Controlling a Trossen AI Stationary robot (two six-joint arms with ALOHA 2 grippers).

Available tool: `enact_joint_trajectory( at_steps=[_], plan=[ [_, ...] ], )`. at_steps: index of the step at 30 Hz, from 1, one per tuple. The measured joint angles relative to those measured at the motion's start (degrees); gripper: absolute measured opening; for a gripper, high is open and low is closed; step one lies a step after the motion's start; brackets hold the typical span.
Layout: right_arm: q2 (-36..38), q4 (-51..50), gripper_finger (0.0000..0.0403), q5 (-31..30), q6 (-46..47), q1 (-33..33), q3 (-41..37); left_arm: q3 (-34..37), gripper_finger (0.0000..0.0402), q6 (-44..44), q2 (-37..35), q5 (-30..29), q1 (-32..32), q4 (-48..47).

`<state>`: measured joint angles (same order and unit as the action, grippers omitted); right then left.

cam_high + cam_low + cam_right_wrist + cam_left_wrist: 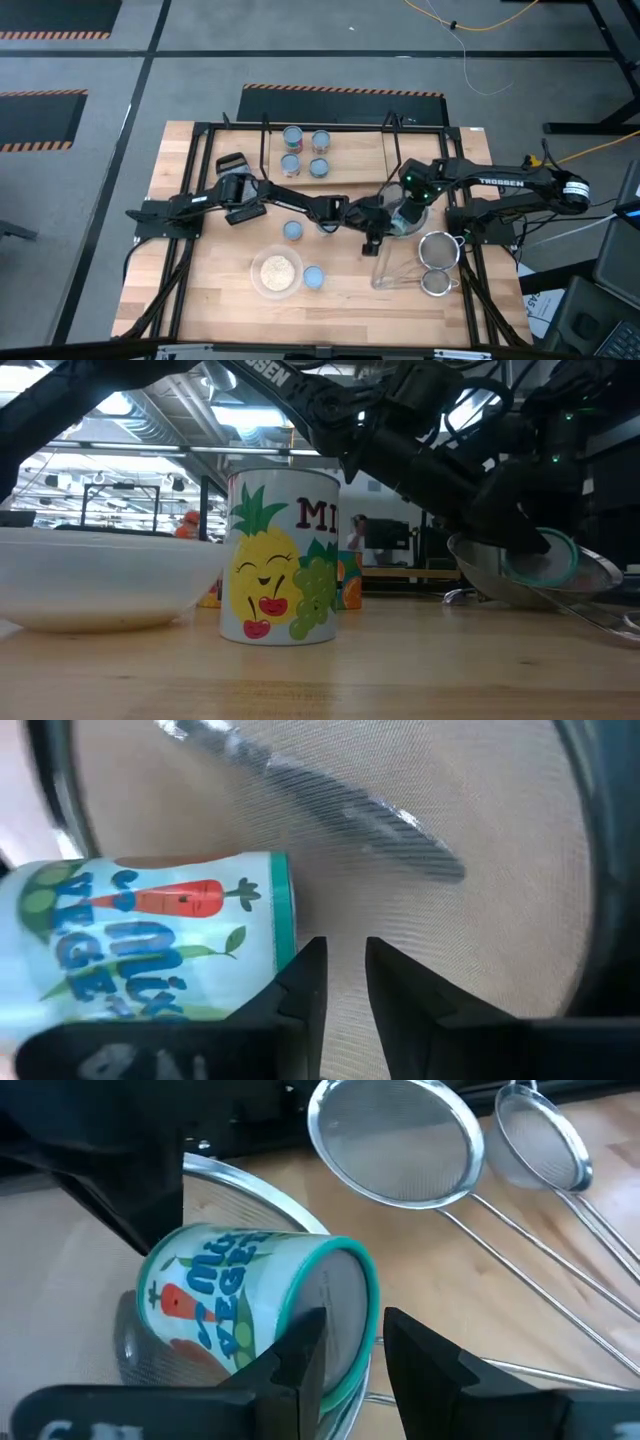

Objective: Pick and place cans onto a shelf
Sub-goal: Put the white mixed vegetables can on the shelf

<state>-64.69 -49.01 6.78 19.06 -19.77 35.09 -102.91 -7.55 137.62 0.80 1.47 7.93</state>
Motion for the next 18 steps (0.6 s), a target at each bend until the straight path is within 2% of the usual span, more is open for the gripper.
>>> enact_joint_trajectory(
  at_steps=[11,18],
  plan=[
    [5.40,-0.46,0.0078,2.41,0.19,-0.04,2.94,0.11,0.0097,-0.11,0.00,0.11,0.07,-1.14],
    [7.64,0.20,0.0078,7.40,2.76,0.07,5.42,0.06,0.0098,-0.22,0.00,-3.59,-0.22,-0.11]
  ],
)
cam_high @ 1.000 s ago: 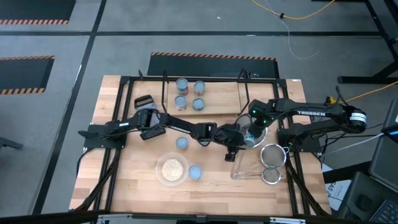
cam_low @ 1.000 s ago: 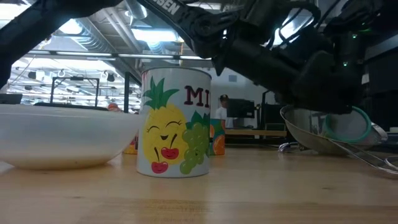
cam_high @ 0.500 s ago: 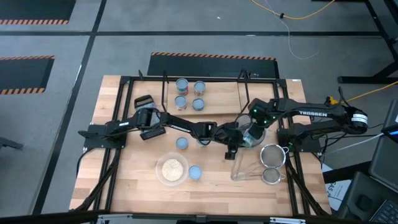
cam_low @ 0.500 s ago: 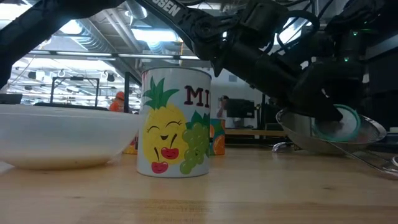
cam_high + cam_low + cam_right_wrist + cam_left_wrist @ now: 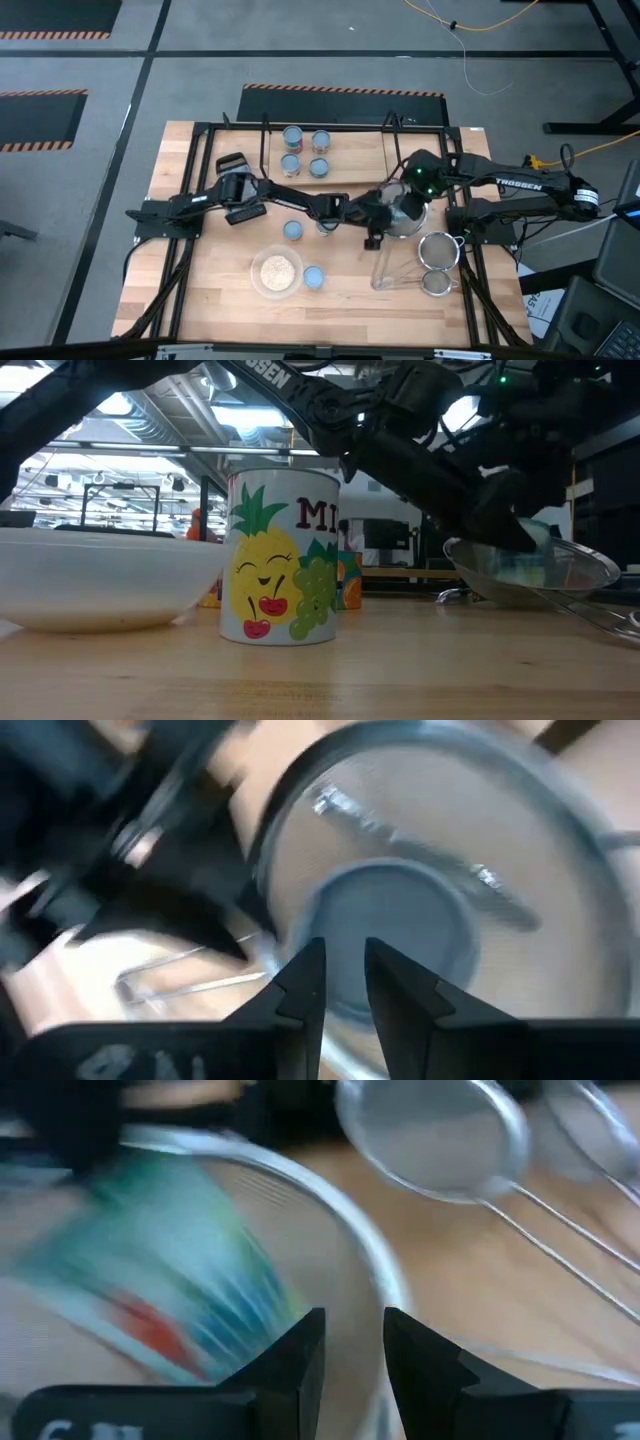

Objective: Pick and place cans onto a shelf
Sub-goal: Put the white mixed vegetables can on the shelf

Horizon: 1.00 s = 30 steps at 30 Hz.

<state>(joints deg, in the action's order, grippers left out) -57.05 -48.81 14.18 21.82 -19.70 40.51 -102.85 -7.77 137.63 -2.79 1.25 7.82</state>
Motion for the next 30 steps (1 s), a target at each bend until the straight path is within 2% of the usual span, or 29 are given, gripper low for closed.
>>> enact_joint_trajectory(
  at_steps=[3,5,11,30],
  plan=[
    [0.07,0.10,0.0078,3.96,0.45,0.12,0.00,-0.09,0.0098,0.00,-0.20,-3.83,-0.32,0.00],
    [0.06,0.06,0.0078,5.05,0.68,0.66,0.00,-0.06,0.0098,-0.01,-0.11,-4.12,-0.48,-0.51],
    [0.06,0.31,0.0078,2.43,0.96,1.59,0.00,-0.06,0.0098,0.00,-0.09,-3.72,-0.71,-0.55],
    [1.20,1.31,0.0078,2.00,-1.35,1.57,0.00,-0.06,0.0098,0.02,-0.09,-3.34,-0.60,-0.73]
  ],
)
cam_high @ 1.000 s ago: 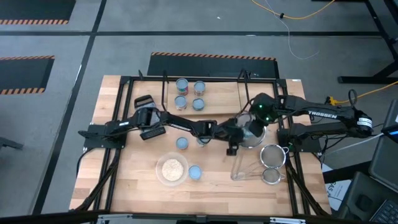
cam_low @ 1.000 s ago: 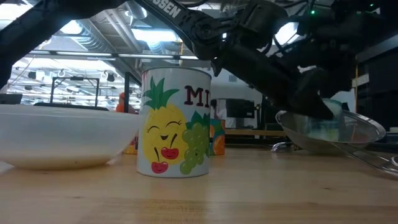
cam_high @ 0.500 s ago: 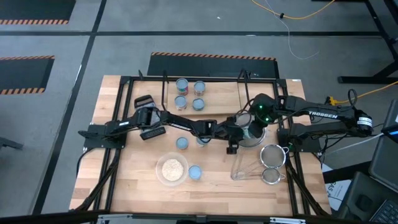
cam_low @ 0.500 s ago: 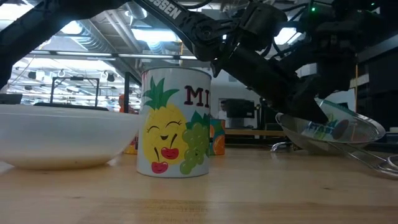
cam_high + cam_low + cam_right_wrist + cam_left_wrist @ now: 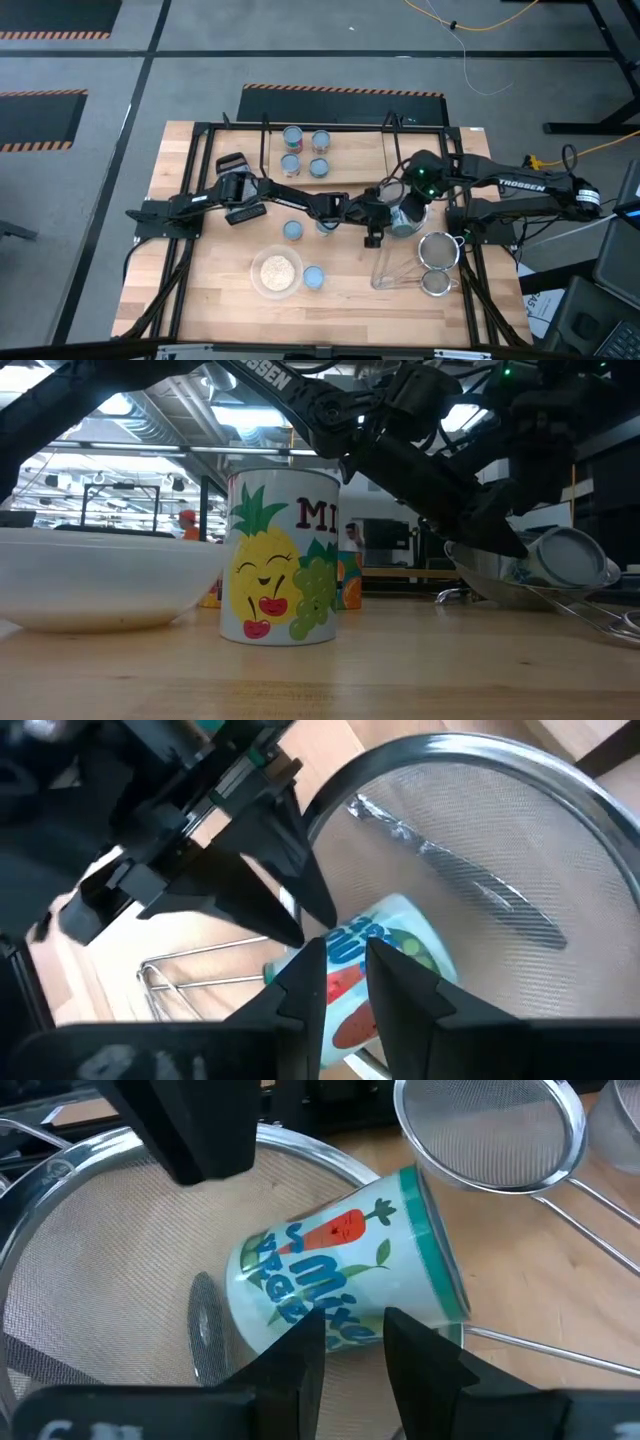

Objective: Pick and place cans onto a shelf
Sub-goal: Put the white mixed vegetables can on the shelf

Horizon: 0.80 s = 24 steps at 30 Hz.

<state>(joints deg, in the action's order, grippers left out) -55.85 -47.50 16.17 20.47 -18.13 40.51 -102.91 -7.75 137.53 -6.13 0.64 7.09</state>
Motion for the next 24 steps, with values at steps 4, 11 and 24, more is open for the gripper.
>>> enact_joint_trajectory(
  at_steps=[4,11,24],
  plan=[
    [0.72,-0.81,0.0078,4.72,0.01,-0.02,0.00,0.00,0.0098,0.02,0.00,-0.02,-0.02,0.00],
    [0.78,-0.86,0.0078,14.46,0.00,0.00,-0.02,0.00,0.0098,0.15,0.00,0.00,0.00,0.00],
    [0.78,-0.79,0.0112,14.94,3.30,0.00,-0.02,0.00,0.0098,0.22,0.04,0.00,0.00,0.00]
  ],
)
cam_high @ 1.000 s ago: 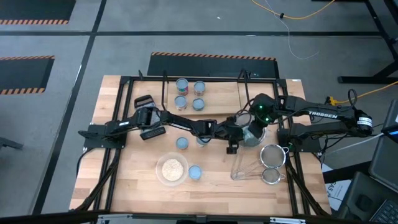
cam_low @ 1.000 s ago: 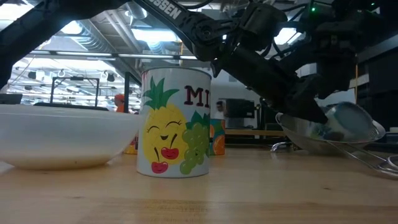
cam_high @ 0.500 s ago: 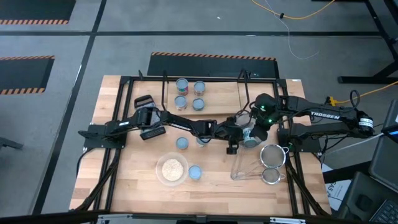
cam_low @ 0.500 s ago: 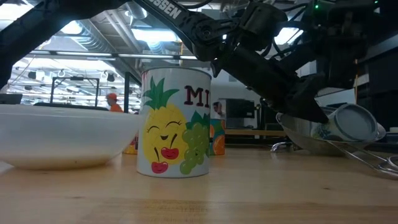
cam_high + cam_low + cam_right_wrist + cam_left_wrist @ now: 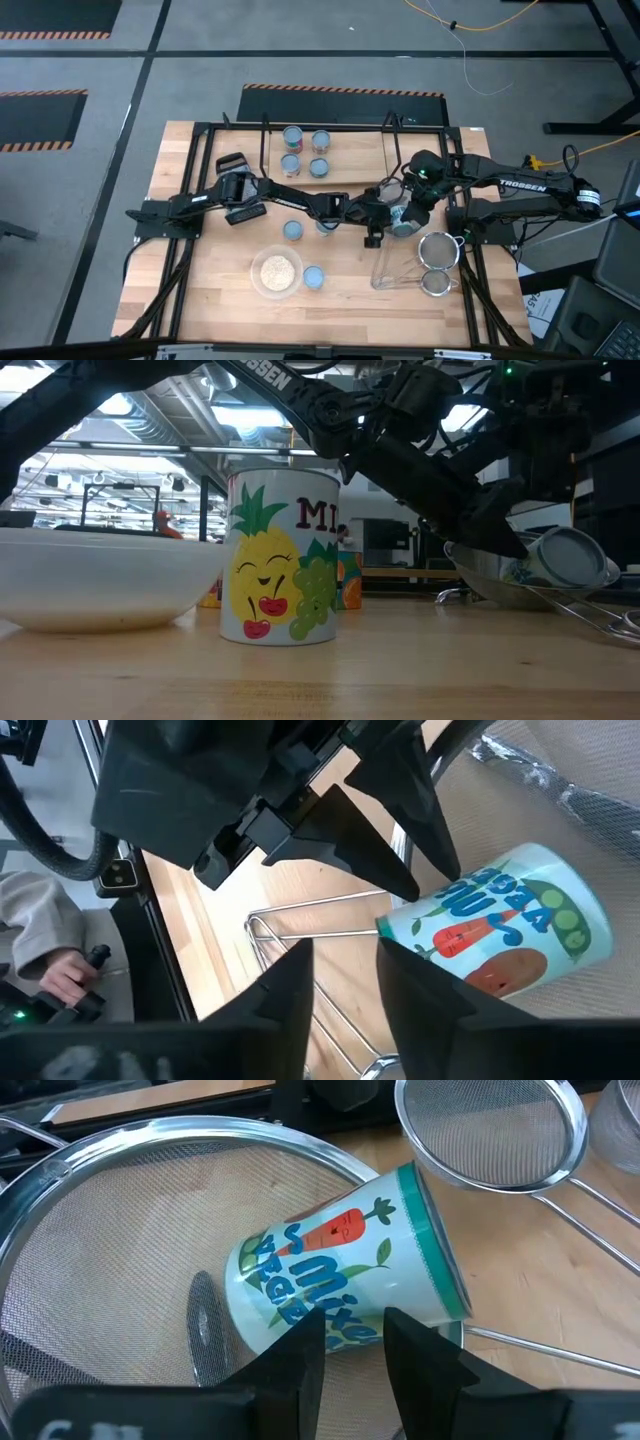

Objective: Pick and place cans onto a shelf
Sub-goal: Put the white mixed vegetables can on the shelf

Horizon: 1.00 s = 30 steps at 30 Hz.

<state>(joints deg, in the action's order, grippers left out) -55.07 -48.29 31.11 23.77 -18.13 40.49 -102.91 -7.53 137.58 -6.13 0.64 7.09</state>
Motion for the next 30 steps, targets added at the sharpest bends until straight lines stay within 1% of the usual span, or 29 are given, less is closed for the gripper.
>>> enact_joint_trajectory(
  at_steps=[4,7,13,16,17,21,24,26,30],
  plan=[
    [0.00,-0.06,0.0138,-0.53,-0.10,0.00,0.00,0.02,0.0098,-0.01,0.02,0.00,0.00,0.00],
    [0.00,-2.08,0.0142,-1.47,-0.11,0.00,0.00,0.02,0.0098,-0.29,0.02,-0.31,0.00,0.01],
    [-0.02,-10.35,0.0142,-1.52,1.26,0.42,-0.02,0.02,0.0098,-0.29,0.02,-0.39,0.00,0.01],
    [-0.02,-11.03,0.0142,-2.22,1.48,1.91,-0.02,0.02,0.0098,-0.11,0.02,-0.39,0.00,0.02],
    [-0.02,-10.99,0.0142,-3.16,1.71,2.66,-0.02,0.02,0.0098,-0.11,0.02,-0.39,0.00,0.02],
    [-0.04,-10.76,0.0142,-10.79,6.06,6.35,-0.02,0.02,0.0098,-0.11,0.02,-0.39,0.00,0.02],
    [-0.04,-10.71,0.0142,-14.77,8.76,8.83,-0.02,0.02,0.0098,-0.11,0.02,-0.42,0.00,0.02],
    [-0.04,-10.55,0.0142,-16.41,9.70,10.35,-0.02,0.02,0.0098,-0.09,0.02,-0.42,0.00,0.02],
    [-0.04,-9.25,0.0142,-16.52,11.25,13.26,-0.02,0.02,0.0098,-0.09,0.02,-0.42,0.00,0.02]
  ],
)
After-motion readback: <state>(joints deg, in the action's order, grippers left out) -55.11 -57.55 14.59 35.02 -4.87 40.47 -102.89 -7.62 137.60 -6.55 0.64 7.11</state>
